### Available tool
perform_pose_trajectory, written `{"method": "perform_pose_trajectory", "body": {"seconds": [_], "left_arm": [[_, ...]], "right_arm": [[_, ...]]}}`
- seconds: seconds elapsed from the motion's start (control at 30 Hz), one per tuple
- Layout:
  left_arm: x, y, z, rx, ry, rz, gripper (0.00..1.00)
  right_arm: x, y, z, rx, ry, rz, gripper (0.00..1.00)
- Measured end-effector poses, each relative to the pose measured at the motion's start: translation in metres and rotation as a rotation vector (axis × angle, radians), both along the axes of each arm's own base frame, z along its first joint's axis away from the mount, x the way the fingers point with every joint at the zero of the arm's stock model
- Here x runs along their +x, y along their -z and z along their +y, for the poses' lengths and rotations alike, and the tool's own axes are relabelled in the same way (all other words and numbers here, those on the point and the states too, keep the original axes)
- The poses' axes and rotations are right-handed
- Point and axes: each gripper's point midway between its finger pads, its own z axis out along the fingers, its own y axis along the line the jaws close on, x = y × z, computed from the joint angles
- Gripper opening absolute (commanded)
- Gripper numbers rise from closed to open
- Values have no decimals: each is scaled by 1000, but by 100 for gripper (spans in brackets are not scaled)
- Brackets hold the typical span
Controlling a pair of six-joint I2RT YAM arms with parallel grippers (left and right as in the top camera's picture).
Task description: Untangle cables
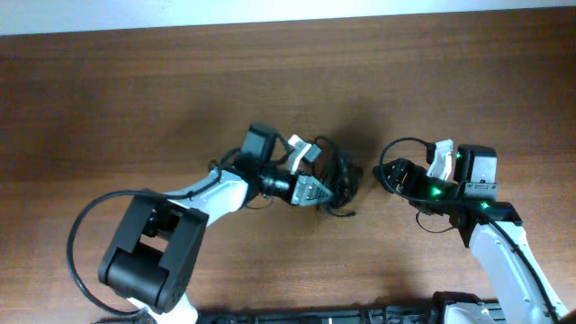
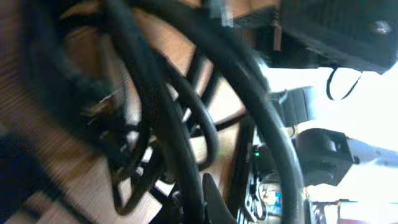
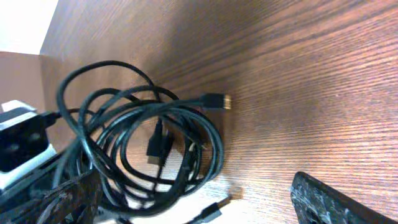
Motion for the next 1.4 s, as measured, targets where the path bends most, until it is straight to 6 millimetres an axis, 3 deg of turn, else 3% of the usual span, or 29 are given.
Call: {"method": "perform_pose_trajectory", "body": {"seconds": [0.07,0.13,0.2,0.27,0.43,0.53,0.63,0.73,0.9,1.17,1.23,1.27,1.4], "left_arm": [[8,19,21,111,-82,66,13],[11,45,47,261,-171,137,41],[13,68,75,396,-246,186,58],[16,63,89,413,-283,227,73],[24,53,129,519,-386,305,88],[22,52,148,644,-421,288,90],[25,38,149,691,-440,220,92],[30,19,131,668,-427,119,98],[31,12,91,661,-369,-33,100],[35,21,68,761,-426,-151,99],[33,31,64,779,-414,-147,88],[32,37,62,789,-411,-141,76],[32,58,61,823,-404,-116,46]], "right_arm": [[0,1,-1,-5,4,4,96],[0,1,-1,-7,5,5,96],[0,1,-2,-9,6,5,96],[0,1,-2,-9,7,6,97],[0,2,-2,-12,9,6,97],[0,2,-2,-14,9,6,97],[0,2,-3,-14,10,6,97],[-1,3,-2,-14,10,12,97],[-5,5,-2,-12,10,33,97],[-12,10,-1,-7,9,74,97],[-14,11,-1,-6,10,81,96],[-15,11,-1,-5,10,87,97],[-18,13,0,-3,9,105,97]]}}
